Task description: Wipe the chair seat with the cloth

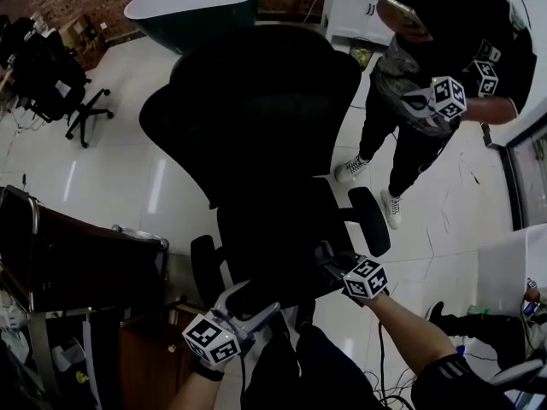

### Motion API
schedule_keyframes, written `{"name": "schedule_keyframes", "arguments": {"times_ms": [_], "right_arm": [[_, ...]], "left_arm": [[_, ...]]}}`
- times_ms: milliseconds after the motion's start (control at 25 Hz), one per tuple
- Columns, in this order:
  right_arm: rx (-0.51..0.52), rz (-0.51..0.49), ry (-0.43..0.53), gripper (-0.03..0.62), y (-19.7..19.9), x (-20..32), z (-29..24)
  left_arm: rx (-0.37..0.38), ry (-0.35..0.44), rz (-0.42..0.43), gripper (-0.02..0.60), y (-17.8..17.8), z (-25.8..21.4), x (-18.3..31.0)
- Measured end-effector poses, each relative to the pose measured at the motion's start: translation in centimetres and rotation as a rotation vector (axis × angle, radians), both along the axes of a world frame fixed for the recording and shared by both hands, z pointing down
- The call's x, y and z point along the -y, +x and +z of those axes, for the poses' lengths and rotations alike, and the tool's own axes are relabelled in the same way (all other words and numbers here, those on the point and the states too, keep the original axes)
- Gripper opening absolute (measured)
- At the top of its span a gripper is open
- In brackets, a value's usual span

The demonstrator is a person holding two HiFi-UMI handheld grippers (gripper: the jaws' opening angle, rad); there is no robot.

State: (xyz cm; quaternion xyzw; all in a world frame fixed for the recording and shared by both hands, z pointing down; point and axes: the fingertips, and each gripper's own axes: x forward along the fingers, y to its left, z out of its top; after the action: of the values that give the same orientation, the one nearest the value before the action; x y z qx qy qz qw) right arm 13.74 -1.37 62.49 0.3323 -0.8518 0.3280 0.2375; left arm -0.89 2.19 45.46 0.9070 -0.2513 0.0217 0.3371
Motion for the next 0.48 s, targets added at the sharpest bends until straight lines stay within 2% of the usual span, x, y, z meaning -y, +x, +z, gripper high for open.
{"name": "schedule_keyframes", "arguments": {"times_ms": [120, 320, 480], "right_arm": [[0.065, -0.013, 0.138, 0.029, -1.7, 0.9, -9.4], [0.177, -0.007, 0.311, 0.031, -4.7, -3.0, -23.8], [0.235, -0.016, 0.385, 0.029, -6.3, -8.0, -31.0]], "left_arm": [[-0.016, 0.077, -0.001, 0.334, -1.3, -4.3, -0.1], [-0.027, 0.177, 0.012, 0.334, -2.9, -11.7, -4.0], [-0.07, 0.243, -0.001, 0.334, -3.7, -16.6, -7.8]]}}
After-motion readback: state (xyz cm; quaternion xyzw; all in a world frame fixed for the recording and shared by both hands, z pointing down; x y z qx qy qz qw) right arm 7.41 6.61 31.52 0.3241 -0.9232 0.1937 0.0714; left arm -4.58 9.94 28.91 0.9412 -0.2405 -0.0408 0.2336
